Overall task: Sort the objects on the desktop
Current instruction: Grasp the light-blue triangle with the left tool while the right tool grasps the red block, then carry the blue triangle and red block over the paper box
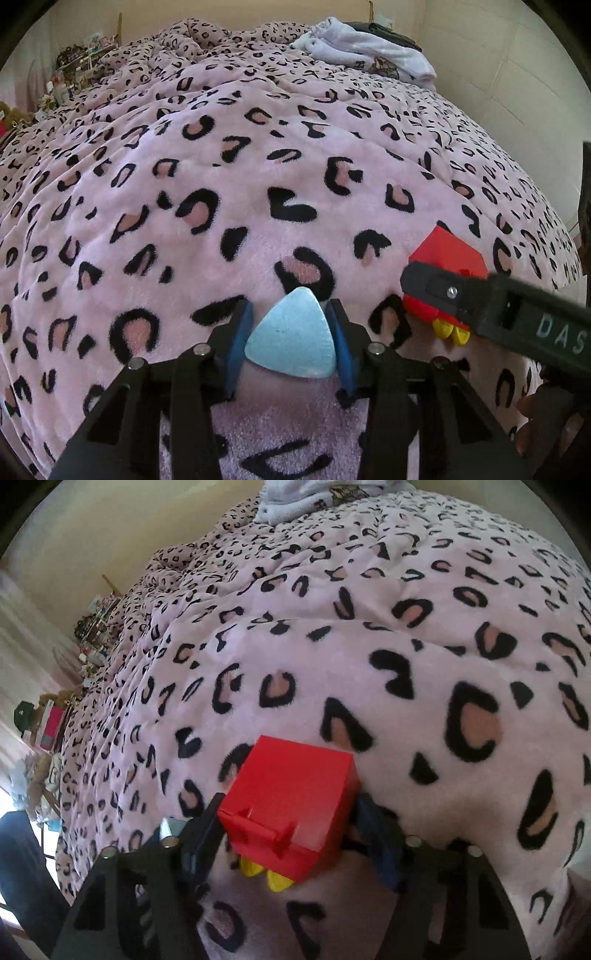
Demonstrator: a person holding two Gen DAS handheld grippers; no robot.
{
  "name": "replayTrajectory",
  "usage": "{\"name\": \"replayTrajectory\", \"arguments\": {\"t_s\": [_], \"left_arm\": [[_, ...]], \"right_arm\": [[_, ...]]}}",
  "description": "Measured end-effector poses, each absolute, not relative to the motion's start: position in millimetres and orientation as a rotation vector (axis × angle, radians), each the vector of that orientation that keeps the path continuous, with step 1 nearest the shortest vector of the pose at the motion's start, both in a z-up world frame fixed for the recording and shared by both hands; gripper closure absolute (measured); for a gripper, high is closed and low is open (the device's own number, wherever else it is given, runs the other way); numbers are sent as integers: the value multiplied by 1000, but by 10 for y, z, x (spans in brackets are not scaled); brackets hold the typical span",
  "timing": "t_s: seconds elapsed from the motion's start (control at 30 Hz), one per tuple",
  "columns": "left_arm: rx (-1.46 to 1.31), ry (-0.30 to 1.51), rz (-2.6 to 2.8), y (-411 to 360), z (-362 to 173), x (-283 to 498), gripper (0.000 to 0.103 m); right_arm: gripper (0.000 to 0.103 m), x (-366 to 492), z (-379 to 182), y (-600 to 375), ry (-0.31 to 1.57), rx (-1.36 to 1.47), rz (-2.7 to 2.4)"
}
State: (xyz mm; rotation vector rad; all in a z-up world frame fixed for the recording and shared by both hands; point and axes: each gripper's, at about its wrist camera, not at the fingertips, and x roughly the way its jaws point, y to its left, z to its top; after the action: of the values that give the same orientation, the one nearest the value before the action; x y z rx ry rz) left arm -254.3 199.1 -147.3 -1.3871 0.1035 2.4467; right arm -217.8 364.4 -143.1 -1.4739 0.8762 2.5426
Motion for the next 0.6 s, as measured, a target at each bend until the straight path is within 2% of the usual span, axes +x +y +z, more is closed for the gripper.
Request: {"name": "replayTrajectory", "arguments": {"t_s": [0.2,0.33,0.6], "left_arm": [[-1387,96,2450,1947,-1452,-2503,61],[-1385,100,2450,1910,-1430,-2482,61],[-1364,96,2474,1830,-1333,-2441,61]], "right_arm": [[34,-2180,-1443,3561,734,-1485,2576],[38,-2163,-1430,3485,633,-1463,2593],[40,-1969,-1283,3561,737,-1306,2678]]}}
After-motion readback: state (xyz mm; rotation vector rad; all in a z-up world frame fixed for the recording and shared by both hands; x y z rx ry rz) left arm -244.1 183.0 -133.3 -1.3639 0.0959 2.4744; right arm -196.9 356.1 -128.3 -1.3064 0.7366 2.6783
